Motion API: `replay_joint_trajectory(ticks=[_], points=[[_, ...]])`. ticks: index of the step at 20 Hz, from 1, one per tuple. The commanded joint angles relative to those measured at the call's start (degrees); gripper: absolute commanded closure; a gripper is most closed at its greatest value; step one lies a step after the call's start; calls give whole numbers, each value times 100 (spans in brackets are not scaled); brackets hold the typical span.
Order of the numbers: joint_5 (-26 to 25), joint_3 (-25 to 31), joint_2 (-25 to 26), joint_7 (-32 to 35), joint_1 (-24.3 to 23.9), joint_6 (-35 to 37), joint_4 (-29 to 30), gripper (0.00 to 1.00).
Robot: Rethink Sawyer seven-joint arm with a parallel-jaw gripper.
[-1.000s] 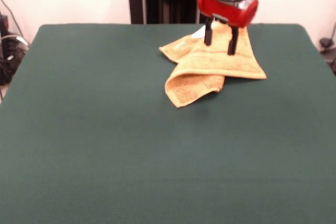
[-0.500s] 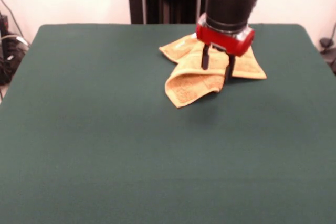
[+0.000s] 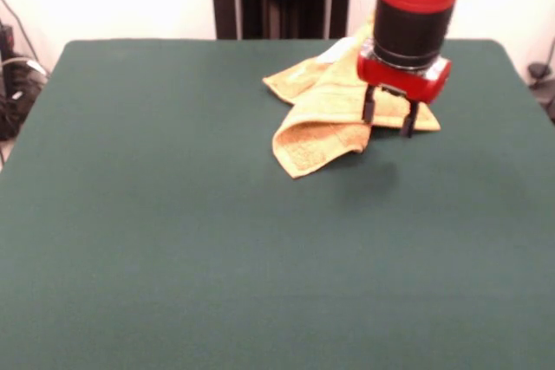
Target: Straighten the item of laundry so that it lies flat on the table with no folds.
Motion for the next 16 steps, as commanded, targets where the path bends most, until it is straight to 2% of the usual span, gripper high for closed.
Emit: replay_joint_trajectory(ticks=[1,6,11,16], points=[[117,649,-105,242,218,421,164,0],[206,603,-102,413,367,395,192,0],[301,556,-309,614,524,331,439,0],[209,611,32,490,449,9,371,0]])
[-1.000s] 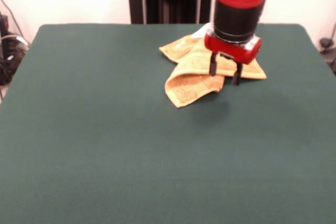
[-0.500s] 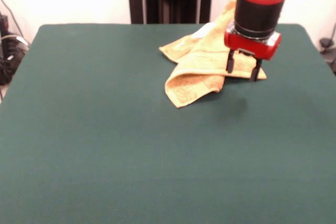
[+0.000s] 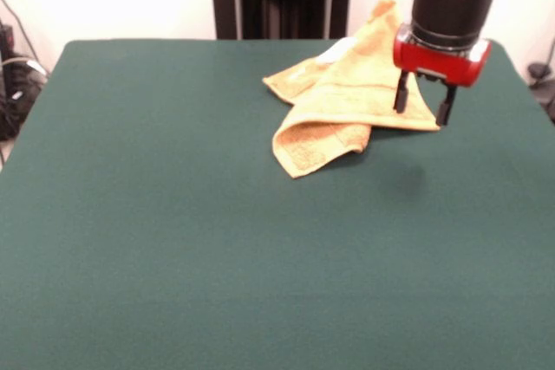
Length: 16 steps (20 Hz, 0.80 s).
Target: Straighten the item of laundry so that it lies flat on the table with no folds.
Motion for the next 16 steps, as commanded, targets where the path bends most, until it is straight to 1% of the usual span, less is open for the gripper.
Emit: replay_joint_trajectory(ticks=[1,5,8,13,16], points=[[192,605,323,532,137,-80,367,0],[170,583,447,672,276,-333,471,0],[149,496,569,752,382,-410,405,0],[45,452,1063,678,408,-757,134,0],[31,357,1231,740,534,-934,76,0]])
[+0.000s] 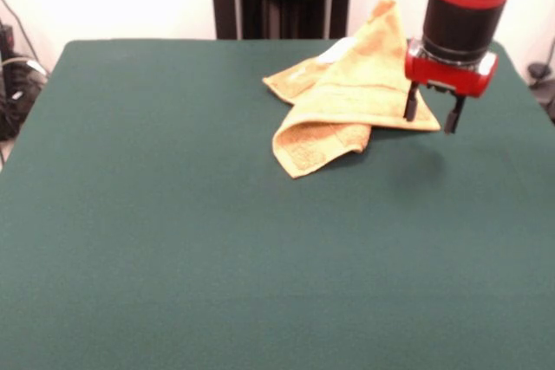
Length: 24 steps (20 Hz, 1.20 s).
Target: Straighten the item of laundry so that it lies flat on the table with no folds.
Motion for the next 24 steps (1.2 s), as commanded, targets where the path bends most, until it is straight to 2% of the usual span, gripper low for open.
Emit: replay_joint_trajectory(ticks=[1,6,9,14,20,24], points=[[50,321,899,784,363,-721,81,0],[111,222,1038,826,494,-911,59,0],[40,352,1269,594,318,-1024,-99,0],[75,340,1321,679,384,-1106,-88,0],[75,385,1035,644,285,-943,163,0],[58,365,321,525,162,-484,561,0]])
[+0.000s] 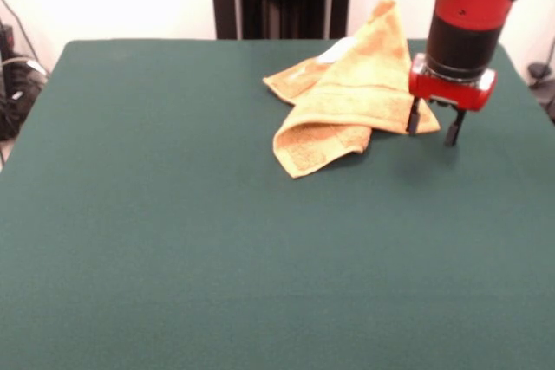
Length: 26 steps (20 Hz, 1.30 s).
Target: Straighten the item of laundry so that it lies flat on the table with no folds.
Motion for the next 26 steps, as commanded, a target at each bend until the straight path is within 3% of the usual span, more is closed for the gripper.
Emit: replay_joint_trajectory(ticks=[1,3,11,26], points=[[49,419,-308,447,-81,173,645,0],[34,403,-756,306,-175,492,818,0],[1,397,-1210,214,-314,717,1171,0],[-101,549,-380,478,-342,-497,1310,0]])
